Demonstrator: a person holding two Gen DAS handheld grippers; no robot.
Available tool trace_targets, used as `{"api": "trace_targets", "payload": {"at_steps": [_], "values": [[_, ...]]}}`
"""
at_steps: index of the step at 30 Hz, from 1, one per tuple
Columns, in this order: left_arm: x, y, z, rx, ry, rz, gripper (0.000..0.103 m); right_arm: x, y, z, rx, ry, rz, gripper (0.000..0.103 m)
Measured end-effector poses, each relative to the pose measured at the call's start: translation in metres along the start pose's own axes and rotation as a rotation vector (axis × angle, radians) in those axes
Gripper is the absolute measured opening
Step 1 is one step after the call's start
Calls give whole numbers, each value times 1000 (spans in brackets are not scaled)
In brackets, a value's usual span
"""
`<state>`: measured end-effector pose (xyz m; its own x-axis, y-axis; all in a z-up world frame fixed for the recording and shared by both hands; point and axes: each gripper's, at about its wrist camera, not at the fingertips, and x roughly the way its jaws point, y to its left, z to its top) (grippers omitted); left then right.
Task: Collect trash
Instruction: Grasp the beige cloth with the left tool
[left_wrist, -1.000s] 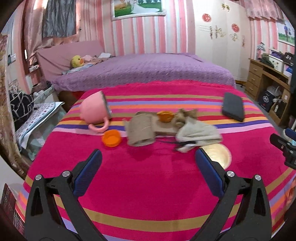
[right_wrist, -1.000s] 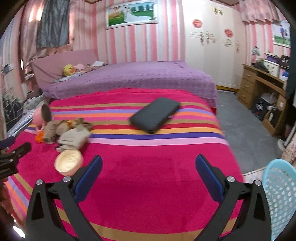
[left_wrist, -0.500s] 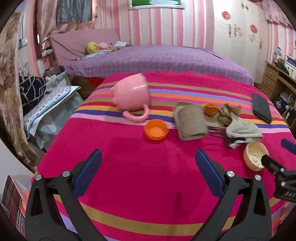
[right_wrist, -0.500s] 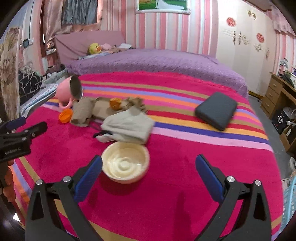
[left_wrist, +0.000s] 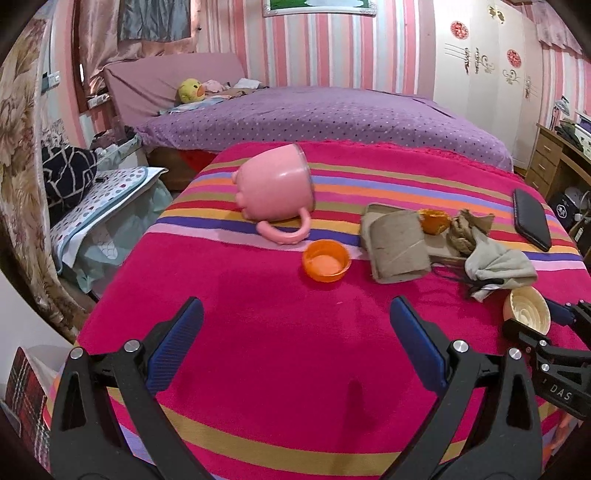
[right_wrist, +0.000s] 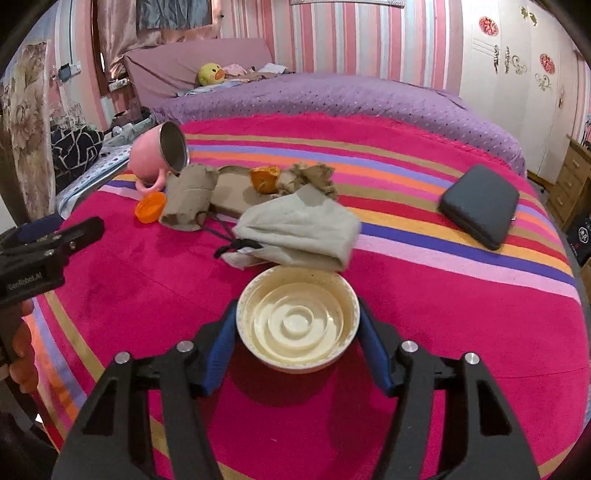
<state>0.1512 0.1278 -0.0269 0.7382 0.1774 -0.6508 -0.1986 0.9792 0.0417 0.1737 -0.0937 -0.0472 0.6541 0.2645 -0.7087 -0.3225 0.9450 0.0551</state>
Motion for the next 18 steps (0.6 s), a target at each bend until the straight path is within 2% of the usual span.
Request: {"api": "trace_targets", "payload": {"at_steps": [7,13,18], "values": [[-1,-41,5,13,7,-68,97,-19,-53,-7,29,-16,-128,61],[-2,-96,5,88,12,-139,97,-41,-109,-14,136,-57,-172,61],[12,-133,5,149,37,-165,97,-58,-140,-20,179,-88,-200,61]]}}
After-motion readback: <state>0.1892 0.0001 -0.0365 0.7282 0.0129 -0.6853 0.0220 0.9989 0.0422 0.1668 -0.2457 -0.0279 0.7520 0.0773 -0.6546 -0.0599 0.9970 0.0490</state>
